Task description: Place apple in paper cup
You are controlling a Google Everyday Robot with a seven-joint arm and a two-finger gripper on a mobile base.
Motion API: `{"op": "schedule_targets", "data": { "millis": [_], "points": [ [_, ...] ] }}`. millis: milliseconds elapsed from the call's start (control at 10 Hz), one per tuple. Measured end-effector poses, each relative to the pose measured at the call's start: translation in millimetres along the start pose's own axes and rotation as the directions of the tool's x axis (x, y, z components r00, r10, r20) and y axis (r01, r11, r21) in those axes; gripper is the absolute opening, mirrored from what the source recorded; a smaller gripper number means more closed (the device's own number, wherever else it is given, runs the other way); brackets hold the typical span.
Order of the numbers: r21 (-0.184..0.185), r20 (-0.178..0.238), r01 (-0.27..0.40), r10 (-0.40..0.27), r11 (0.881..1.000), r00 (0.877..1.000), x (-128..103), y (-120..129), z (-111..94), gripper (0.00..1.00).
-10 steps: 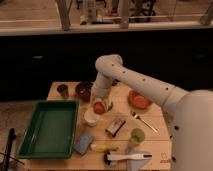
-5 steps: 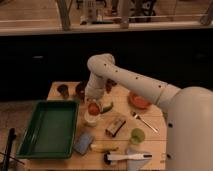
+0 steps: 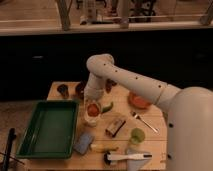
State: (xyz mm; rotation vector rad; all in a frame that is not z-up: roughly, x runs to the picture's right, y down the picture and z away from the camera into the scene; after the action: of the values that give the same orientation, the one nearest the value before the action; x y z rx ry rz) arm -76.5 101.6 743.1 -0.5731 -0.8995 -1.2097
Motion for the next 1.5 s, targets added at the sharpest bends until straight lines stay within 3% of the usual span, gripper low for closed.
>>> {"op": "schedule_targets", "data": {
  "millis": [500,700,1200,1400,1500],
  "points": [
    [0.005,0.009,0.009,-0.009,1.000,1.000,2.3,0.3,-1.8,0.02],
    [0.003,0.020,0.014,-0.014,1.000,1.000,3.5,-1.0,-1.5,0.17],
    [-0.006,0.040,0.039,-0.038,0.999,0.998,3.2,-5.2,0.8,0.69],
    [-0.008,0.038,0.041,-0.041,0.999,0.998,2.6,-5.6,0.6,0.80],
    [-0.010,0.037,0.041,-0.040,0.999,0.998,2.0,-5.1,0.2,0.80]
  ]
}}
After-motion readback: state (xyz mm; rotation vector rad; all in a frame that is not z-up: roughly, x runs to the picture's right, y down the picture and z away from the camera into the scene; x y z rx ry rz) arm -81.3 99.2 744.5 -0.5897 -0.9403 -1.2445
